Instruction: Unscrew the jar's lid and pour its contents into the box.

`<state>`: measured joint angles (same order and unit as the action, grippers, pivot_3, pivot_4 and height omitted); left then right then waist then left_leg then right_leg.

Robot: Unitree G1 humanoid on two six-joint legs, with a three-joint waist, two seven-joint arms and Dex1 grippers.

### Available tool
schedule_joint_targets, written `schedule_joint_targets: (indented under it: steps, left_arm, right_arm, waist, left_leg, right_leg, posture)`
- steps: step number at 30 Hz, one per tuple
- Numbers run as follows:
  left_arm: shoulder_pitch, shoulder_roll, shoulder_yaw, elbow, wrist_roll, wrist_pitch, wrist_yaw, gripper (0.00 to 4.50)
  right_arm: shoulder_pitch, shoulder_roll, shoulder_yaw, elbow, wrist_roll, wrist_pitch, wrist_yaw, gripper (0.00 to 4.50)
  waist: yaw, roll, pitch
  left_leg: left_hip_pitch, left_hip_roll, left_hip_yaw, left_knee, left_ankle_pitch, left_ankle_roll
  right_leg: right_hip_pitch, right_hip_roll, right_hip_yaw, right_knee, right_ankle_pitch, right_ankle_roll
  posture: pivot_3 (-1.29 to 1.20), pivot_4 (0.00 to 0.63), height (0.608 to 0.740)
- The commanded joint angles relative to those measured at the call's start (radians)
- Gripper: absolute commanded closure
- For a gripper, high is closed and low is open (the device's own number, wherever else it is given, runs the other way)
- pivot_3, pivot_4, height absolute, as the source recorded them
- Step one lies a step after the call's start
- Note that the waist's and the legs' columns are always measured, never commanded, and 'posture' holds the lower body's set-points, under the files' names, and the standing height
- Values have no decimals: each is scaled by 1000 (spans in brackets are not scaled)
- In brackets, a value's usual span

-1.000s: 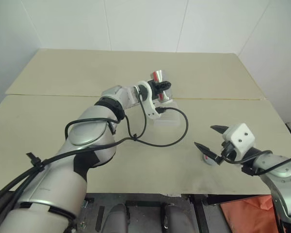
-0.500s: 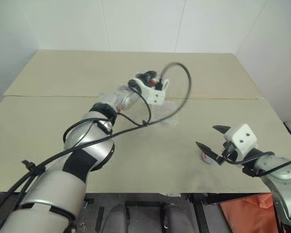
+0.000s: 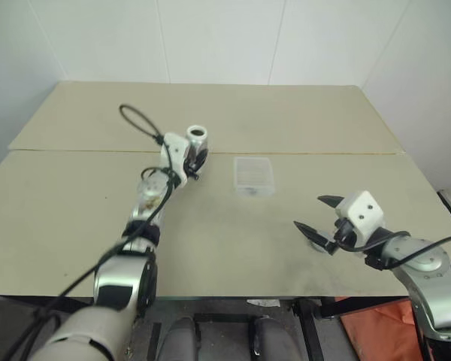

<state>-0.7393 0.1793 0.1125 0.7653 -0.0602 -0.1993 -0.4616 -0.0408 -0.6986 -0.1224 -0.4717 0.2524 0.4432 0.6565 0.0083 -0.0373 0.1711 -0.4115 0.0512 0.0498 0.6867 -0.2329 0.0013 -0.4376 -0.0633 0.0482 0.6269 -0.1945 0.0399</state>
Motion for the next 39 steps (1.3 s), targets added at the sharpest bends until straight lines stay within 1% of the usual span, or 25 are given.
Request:
schedule_joint_targets:
  steps: [1, 4, 8, 11, 13, 16, 20, 24, 27, 30, 33, 34, 35, 36, 39]
  left_arm:
    - [82, -19, -20, -197, -8, 14, 37, 2525]
    - [144, -42, -15, -265, -16, 57, 91, 2525]
    - [181, -47, -4, -275, -40, 84, 109, 2525]
    - [207, -36, -14, -260, -32, 46, 99, 1473]
    - [217, -36, -9, -260, -56, 59, 72, 880]
    - [231, -31, -15, -270, -48, 53, 80, 36]
    - [259, -20, -29, -306, -36, 48, 86, 36]
    - [351, 12, -54, -424, -14, 64, 80, 36]
    - [486, 24, -54, -614, -65, 134, 62, 36]
    - [612, 51, -54, -788, -77, 208, 60, 36]
    - [724, 85, -14, -964, -115, 312, 70, 36]
    - [762, 104, 2, -1019, -134, 335, 57, 36]
    - [807, 135, 20, -1073, -154, 342, 27, 36]
    - [849, 171, 40, -1120, -188, 344, -18, 36]
    - [970, 308, 129, -1238, -362, 361, -222, 36]
  right_arm:
    - [-35, -4, 14, 8, -13, -45, 13, 20]
    - [-52, -7, 35, 31, -32, -66, 23, 20]
    - [-62, -5, 37, 45, -36, -79, 28, 20]
    - [-65, 0, 29, 41, -22, -72, 28, 0]
    - [-64, -5, 31, 42, -30, -75, 28, 0]
    - [-62, -6, 31, 45, -37, -80, 28, 0]
    - [-59, -6, 33, 46, -44, -86, 26, 0]
    - [-52, -4, 34, 44, -44, -90, 28, 0]
    - [-41, -1, 33, 50, -47, -107, 29, 0]
    - [-38, 4, 28, 60, -39, -126, 35, 0]
    - [-44, -11, 15, 65, -20, -137, 63, 0]
    - [-45, -20, 5, 69, -7, -142, 81, 0]
    - [-42, -37, -15, 78, 12, -164, 118, 0]
    - [-33, -58, -41, 93, 36, -193, 167, 0]
    - [-16, -129, -133, 152, 143, -233, 333, 0]
  waist:
    - [0, 0, 0]
    - [3, 0, 0]
    - [0, 0, 0]
    - [-7, 0, 0]
    - [-8, 0, 0]
    - [-10, 0, 0]
    - [-12, 0, 0]
    - [-19, 0, 0]
    - [-24, 0, 0]
    - [-24, 0, 0]
    - [-24, 0, 0]
    - [-24, 0, 0]
    - [-25, 1, 0]
    - [-25, 1, 0]
    - [-25, 1, 0]
  left_leg:
    - [1, 0, 0, 0, 0, 0]
    - [6, 0, 0, 0, 1, 1]
    - [9, 0, -1, 0, 2, 2]
    - [14, 0, -1, 0, 2, 2]
    - [13, 0, -1, 0, 2, 2]
    - [13, 0, -1, 0, 2, 2]
    - [13, 0, -1, 0, 2, 2]
    - [13, 0, -1, 0, 2, 2]
    - [13, 0, -1, -2, 2, 2]
    - [13, 1, -1, -2, 2, 2]
    - [14, 1, -1, -2, 2, 2]
    - [14, 1, -1, -2, 2, 2]
    - [14, 1, -1, -2, 2, 2]
    - [15, 1, -1, -2, 2, 2]
    - [15, 2, -1, -3, 1, 2]
  right_leg:
    - [0, 0, 0, 1, 0, 0]
    - [5, 0, 0, 1, 0, 0]
    - [8, 1, 0, -1, 0, 3]
    - [13, 1, 0, -1, -1, 4]
    - [13, 1, 0, -1, -1, 4]
    - [13, 1, 0, -1, -1, 4]
    - [13, 1, 0, -2, -1, 4]
    - [13, 1, 0, -2, 0, 3]
    - [12, 1, 1, -3, 0, 2]
    - [12, 1, 1, -3, 0, 2]
    - [11, 1, 1, -2, -2, 4]
    - [11, 1, 1, -2, -3, 4]
    - [11, 1, 1, -2, -6, -2]
    - [11, 1, 1, -2, -6, -2]
    - [11, 1, 1, -1, -8, -4]
  posture:
    - [0, 150, 740]
    - [0, 150, 740]
    - [0, 150, 740]
    - [0, 150, 740]
    - [0, 150, 740]
    - [0, 150, 740]
    - [0, 150, 740]
    - [0, 150, 740]
    - [0, 150, 740]
    - [0, 150, 740]
    - [0, 150, 740]
    - [0, 150, 740]
    - [0, 150, 740]
    - [0, 150, 740]
    - [0, 150, 740]
